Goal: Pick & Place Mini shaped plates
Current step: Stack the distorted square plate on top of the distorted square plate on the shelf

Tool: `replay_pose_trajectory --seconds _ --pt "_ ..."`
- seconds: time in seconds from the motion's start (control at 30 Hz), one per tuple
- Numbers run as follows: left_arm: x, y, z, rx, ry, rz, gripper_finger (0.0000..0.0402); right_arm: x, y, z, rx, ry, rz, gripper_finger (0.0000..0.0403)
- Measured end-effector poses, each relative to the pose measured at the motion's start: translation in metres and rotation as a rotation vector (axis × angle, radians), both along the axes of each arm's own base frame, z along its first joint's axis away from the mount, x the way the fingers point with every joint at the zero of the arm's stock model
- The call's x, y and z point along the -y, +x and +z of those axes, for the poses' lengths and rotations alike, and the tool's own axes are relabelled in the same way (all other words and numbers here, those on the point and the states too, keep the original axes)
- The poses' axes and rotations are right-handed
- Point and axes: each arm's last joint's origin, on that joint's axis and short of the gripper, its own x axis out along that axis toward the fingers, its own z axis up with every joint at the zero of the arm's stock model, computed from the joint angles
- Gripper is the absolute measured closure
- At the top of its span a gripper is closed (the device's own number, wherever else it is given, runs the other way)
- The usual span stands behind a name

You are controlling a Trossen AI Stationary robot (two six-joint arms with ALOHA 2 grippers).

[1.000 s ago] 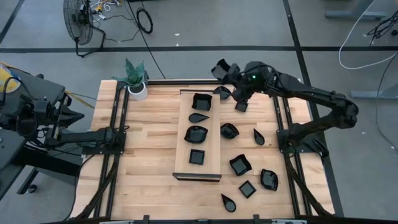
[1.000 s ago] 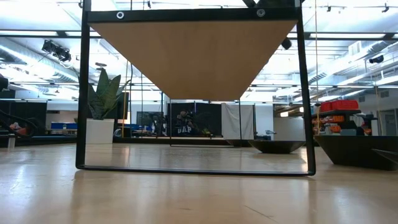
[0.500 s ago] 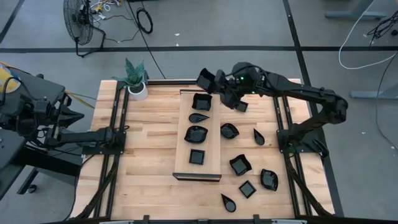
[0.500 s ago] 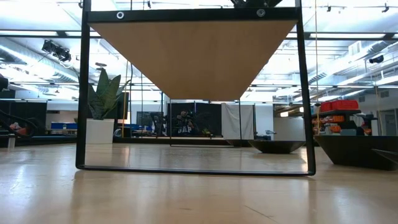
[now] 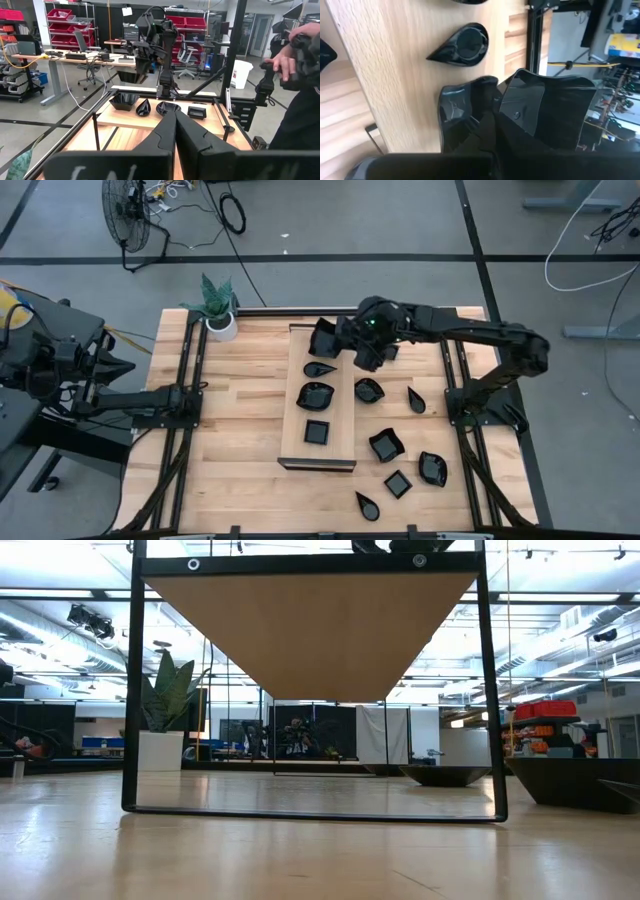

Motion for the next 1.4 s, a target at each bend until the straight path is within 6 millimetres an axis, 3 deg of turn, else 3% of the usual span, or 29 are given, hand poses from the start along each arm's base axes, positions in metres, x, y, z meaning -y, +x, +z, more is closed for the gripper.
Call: replay_pose_trajectory --seconds 0.47,0.87,1.4 --pt "0.000 0.000 0.000 0.000 0.000 0.000 0.0387 0.004 0.013 -0.018 -0.063 -0.024 0.033 0.0402" --pt "0.000 0.000 0.000 0.000 0.000 0.000 0.0387 0.006 0.013 -0.037 -0.123 -0.052 0.046 0.0402" --pt "0.000 0.000 0.000 0.000 0.000 0.000 0.0387 0.016 0.013 -0.035 -0.109 -0.116 0.023 0.0402"
